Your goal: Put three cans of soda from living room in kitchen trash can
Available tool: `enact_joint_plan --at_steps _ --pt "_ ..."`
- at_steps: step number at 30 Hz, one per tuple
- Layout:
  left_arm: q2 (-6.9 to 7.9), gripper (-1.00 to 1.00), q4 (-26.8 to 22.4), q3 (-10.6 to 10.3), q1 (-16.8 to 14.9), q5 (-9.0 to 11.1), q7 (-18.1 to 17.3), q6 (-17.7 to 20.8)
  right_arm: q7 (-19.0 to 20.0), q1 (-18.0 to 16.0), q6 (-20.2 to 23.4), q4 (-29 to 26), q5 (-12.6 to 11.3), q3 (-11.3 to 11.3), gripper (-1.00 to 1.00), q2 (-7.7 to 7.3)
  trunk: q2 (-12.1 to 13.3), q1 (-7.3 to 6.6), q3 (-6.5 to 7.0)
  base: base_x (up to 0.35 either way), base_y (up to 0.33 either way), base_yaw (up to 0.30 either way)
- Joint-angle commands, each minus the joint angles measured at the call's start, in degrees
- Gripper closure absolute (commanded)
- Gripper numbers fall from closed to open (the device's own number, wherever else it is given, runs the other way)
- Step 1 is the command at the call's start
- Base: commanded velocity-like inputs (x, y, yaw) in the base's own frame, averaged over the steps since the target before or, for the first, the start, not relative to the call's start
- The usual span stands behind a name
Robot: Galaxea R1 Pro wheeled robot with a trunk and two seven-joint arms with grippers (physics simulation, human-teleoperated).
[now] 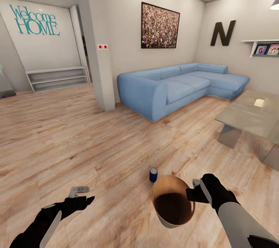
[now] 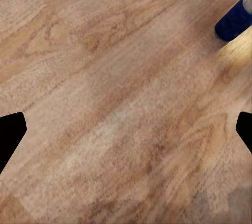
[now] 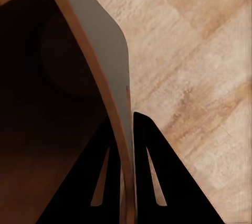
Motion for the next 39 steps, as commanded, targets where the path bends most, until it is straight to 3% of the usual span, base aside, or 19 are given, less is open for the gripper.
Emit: enact_joint_plan --at_steps 1,39 --pt "0.0 -1.0 0.01 0.0 0.0 -0.01 0.0 0.0 0.3 -0.01 0.12 -0.01 -1.7 -0.12 1.0 0.03 0.41 -0.23 0.19 0.0 0.0 0.0" --pt "0.0 -1.0 0.01 0.0 0.0 -0.01 0.0 -0.19 0.34 0.18 0.48 0.08 -1.98 -0.28 1.0 0.43 15.65 -8.57 7.01 0.0 0.0 0.0"
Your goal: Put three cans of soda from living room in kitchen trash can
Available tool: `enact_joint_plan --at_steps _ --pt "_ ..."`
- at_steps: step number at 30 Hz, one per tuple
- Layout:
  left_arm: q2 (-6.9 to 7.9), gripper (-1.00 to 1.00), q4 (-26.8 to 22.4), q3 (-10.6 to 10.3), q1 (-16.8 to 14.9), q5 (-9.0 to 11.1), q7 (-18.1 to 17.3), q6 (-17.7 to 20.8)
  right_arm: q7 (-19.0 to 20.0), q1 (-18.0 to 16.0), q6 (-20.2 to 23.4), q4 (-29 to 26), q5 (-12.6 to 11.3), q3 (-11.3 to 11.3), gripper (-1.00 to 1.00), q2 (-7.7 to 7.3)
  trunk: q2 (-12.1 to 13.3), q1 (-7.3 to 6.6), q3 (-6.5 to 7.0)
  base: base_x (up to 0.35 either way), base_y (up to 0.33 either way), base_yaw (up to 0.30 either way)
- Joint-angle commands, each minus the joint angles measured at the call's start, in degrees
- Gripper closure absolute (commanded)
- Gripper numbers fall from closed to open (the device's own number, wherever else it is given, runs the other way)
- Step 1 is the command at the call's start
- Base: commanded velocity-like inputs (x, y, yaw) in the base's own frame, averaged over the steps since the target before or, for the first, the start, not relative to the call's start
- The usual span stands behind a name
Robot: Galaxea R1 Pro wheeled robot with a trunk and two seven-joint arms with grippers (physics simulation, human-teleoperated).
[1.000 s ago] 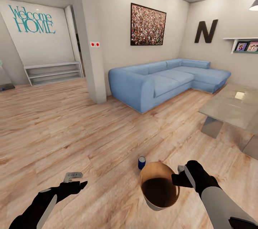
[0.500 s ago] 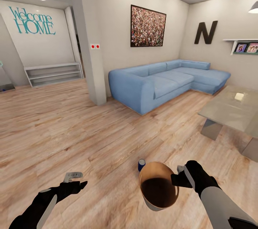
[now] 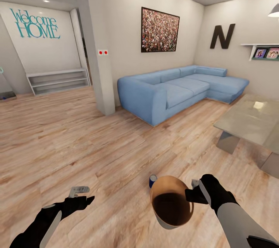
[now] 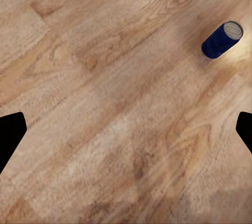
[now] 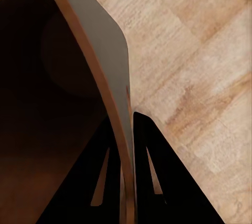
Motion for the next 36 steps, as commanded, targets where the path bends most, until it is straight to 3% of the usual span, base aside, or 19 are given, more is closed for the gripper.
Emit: enact_joint_plan --at_steps 1,18,25,36 --pt "0.0 -1.0 0.01 0.0 0.0 -0.01 0.0 0.0 0.28 0.01 0.09 -0.02 -1.34 -0.11 1.0 -0.01 0.41 -0.23 0.19 0.0 0.0 0.0" --pt "0.0 -1.0 -0.04 0.03 0.0 0.01 0.05 -0.09 0.28 0.3 0.09 -0.01 -1.34 -0.1 1.0 0.22 7.23 -3.96 3.24 0.0 0.0 0.0" --pt "0.0 -1.0 -0.17 0.43 0.0 0.02 -0.21 -2.74 0.27 0.39 0.08 0.04 -1.34 -0.09 1.0 0.36 7.23 -3.96 3.25 0.0 0.0 -0.02" --pt "0.0 -1.0 0.0 0.67 0.0 -0.01 -0.28 -3.41 0.27 0.41 0.09 0.05 -1.38 -0.11 1.0 0.37 7.23 -3.96 3.64 0.0 0.0 -0.198"
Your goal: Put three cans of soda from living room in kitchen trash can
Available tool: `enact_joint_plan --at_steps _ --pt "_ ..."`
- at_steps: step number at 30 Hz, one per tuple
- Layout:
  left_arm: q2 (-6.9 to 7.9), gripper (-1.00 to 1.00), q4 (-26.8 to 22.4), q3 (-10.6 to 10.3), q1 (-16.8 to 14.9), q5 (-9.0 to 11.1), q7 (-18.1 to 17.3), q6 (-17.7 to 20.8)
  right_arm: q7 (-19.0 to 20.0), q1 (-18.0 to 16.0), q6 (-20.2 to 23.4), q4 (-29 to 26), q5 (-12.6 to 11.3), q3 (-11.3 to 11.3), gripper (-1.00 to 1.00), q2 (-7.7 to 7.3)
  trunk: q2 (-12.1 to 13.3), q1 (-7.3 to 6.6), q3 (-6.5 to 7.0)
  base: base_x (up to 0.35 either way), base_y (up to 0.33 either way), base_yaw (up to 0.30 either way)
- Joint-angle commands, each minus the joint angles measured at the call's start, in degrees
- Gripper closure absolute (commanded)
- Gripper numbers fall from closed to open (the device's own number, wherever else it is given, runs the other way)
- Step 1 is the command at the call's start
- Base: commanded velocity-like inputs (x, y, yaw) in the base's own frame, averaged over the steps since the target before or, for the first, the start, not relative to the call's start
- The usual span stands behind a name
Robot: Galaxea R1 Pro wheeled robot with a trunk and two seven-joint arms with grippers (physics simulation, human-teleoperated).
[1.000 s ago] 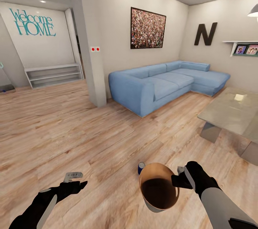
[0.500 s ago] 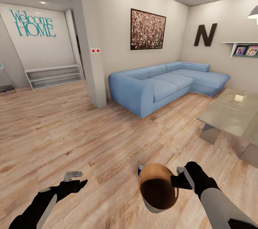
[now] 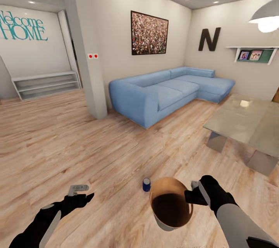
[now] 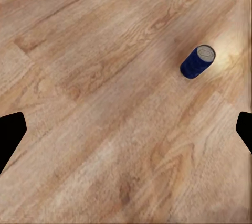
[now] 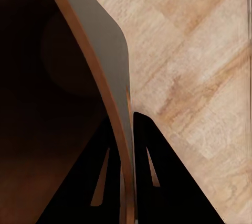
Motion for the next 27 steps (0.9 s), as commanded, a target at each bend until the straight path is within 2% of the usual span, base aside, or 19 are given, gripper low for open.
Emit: enact_joint_plan --at_steps 1,15,27 --pt "0.0 -1.0 0.0 0.01 0.0 0.0 -0.02 0.0 0.28 -0.02 0.09 -0.01 -1.25 -0.1 1.0 0.01 0.0 0.0 0.06 0.0 0.0 -0.222" --pt "0.0 -1.0 0.01 0.12 0.0 -0.02 0.18 -0.09 0.29 -0.02 0.08 -0.01 -1.29 -0.1 1.0 0.01 0.0 0.0 0.81 0.011 0.007 -0.217" --pt "0.0 -1.0 0.12 0.05 0.0 -0.08 0.17 -0.1 0.36 -0.02 0.01 0.55 -1.28 -0.05 1.0 0.07 0.0 0.0 1.47 0.227 0.193 -0.205"
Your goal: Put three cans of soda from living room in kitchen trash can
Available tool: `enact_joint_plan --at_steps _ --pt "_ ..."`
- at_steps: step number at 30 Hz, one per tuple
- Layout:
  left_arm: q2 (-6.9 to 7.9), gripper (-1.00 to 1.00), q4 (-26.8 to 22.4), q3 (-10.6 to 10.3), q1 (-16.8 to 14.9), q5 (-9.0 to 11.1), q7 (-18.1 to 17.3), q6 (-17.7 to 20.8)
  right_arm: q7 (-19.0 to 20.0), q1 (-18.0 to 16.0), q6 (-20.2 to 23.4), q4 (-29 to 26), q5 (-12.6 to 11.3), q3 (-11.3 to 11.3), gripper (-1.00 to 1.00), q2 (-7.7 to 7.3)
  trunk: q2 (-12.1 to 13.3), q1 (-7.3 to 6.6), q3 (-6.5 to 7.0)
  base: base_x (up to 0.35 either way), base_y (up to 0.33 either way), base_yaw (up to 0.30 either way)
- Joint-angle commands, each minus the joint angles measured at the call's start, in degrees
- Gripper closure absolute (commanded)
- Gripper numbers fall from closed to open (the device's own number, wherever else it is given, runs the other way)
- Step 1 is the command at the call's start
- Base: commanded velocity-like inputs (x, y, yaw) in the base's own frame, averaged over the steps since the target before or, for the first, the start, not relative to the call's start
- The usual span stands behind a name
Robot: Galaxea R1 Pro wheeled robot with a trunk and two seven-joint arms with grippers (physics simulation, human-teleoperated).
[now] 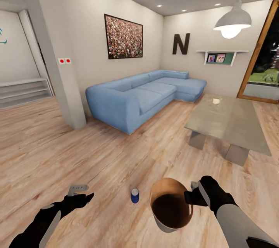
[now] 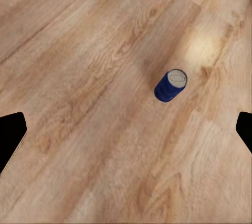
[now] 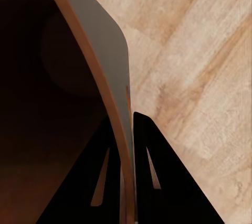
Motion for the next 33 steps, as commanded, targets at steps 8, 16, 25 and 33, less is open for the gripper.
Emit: enact_joint_plan --at_steps 8,16,25,33 --pt "0.0 -1.0 0.06 -0.25 0.0 0.0 -0.04 0.01 0.35 -0.02 0.1 0.12 -1.57 -0.18 1.0 0.04 0.0 0.0 0.25 0.262 0.193 -0.088" --pt "0.0 -1.0 0.06 -0.56 0.0 0.0 0.08 0.0 0.35 -0.02 0.01 0.13 -1.57 -0.26 1.0 -0.05 0.0 0.0 0.72 0.249 0.036 -0.172" --pt "0.0 -1.0 0.06 -0.82 0.0 -0.05 0.19 -0.01 0.34 -0.02 0.01 0.13 -1.57 -0.26 1.0 0.01 0.0 0.0 1.33 0.148 -0.057 -0.189" --pt "0.0 -1.0 0.11 -0.9 0.0 -0.16 0.12 0.0 0.32 0.13 0.01 0.13 -1.58 -0.26 1.0 0.01 0.0 0.0 1.88 0.061 -0.251 -0.187"
